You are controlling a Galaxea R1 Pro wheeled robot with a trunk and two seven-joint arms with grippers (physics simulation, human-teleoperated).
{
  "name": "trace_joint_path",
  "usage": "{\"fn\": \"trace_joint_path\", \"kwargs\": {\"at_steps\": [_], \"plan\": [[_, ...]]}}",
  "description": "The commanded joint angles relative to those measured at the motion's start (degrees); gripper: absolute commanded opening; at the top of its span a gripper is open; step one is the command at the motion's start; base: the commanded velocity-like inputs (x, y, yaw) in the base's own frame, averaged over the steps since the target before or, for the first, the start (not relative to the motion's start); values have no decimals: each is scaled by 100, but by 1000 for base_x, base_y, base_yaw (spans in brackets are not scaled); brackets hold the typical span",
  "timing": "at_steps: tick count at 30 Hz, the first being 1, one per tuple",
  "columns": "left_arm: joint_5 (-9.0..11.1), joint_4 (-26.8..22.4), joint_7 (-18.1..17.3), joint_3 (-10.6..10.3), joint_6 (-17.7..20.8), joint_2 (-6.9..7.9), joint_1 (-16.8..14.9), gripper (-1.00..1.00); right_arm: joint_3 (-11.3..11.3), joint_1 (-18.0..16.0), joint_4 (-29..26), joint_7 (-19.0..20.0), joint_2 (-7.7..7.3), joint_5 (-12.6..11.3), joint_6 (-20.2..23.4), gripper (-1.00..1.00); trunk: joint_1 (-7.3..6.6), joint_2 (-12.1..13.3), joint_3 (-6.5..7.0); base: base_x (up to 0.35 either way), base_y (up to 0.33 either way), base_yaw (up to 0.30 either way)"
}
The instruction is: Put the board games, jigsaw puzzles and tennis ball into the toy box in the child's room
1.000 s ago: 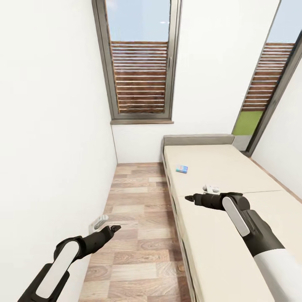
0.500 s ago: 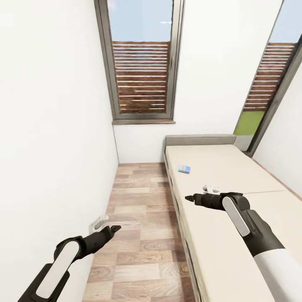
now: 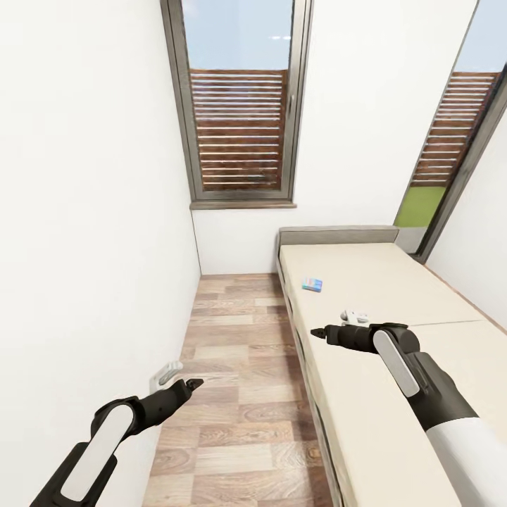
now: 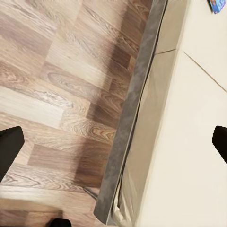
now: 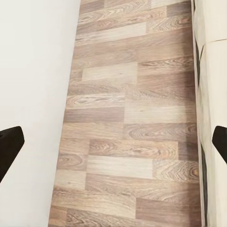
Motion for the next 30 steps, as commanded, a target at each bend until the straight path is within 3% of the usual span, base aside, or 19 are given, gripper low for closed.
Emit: {"fn": "trace_joint_path", "kwargs": {"at_steps": [1,21,30], "plan": [[58,-8,58,-11,-2,5,-5,100,5,-6,-4,27,-4,31,19,100,4,-13,-12,4,16,0],[57,-10,57,-13,-2,5,-5,100,6,-5,-4,28,-8,31,19,100,4,-13,-12,4,8,0],[54,-12,58,-14,-2,5,-5,100,4,-4,-4,28,-12,31,19,100,4,-13,-12,92,104,0]]}}
